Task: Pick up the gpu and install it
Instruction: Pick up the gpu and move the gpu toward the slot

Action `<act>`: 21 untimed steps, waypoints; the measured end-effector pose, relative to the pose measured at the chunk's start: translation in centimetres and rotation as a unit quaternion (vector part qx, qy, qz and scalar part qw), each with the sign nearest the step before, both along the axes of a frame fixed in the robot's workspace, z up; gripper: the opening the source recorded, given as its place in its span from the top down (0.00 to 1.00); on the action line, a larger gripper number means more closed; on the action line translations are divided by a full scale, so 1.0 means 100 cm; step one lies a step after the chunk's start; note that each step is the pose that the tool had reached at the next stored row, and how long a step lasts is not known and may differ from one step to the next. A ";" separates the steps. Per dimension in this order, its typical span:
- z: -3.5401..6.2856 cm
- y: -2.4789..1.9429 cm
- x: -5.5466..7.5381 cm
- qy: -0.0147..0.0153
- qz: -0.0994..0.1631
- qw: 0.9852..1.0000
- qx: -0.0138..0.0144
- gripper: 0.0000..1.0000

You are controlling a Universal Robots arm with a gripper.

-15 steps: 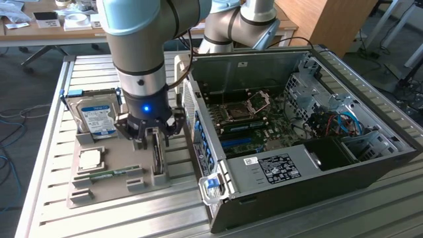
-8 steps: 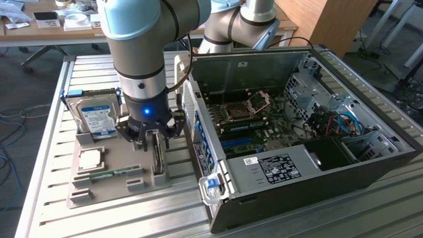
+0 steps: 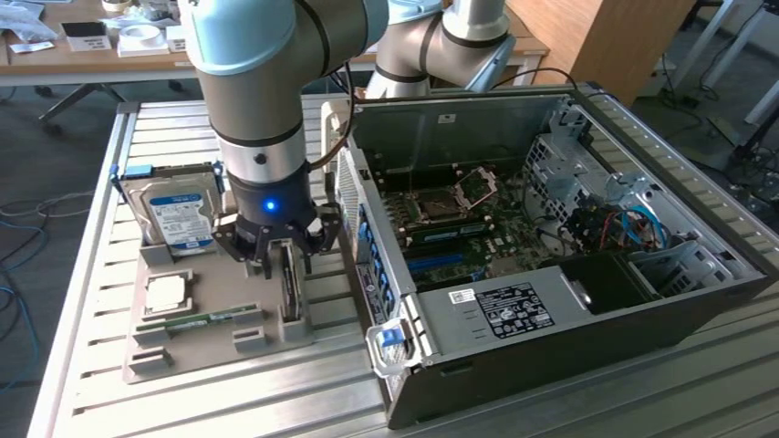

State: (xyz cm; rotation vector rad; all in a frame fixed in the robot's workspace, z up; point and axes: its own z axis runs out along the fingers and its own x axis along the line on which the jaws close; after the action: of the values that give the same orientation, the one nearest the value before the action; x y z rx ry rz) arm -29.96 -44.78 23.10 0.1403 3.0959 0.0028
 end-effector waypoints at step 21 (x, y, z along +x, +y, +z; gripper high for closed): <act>0.0000 0.0000 0.000 0.000 0.002 1.000 0.000 0.54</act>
State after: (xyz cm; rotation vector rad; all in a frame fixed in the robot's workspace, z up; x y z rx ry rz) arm -29.95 -44.78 23.10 0.1351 3.0962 0.0030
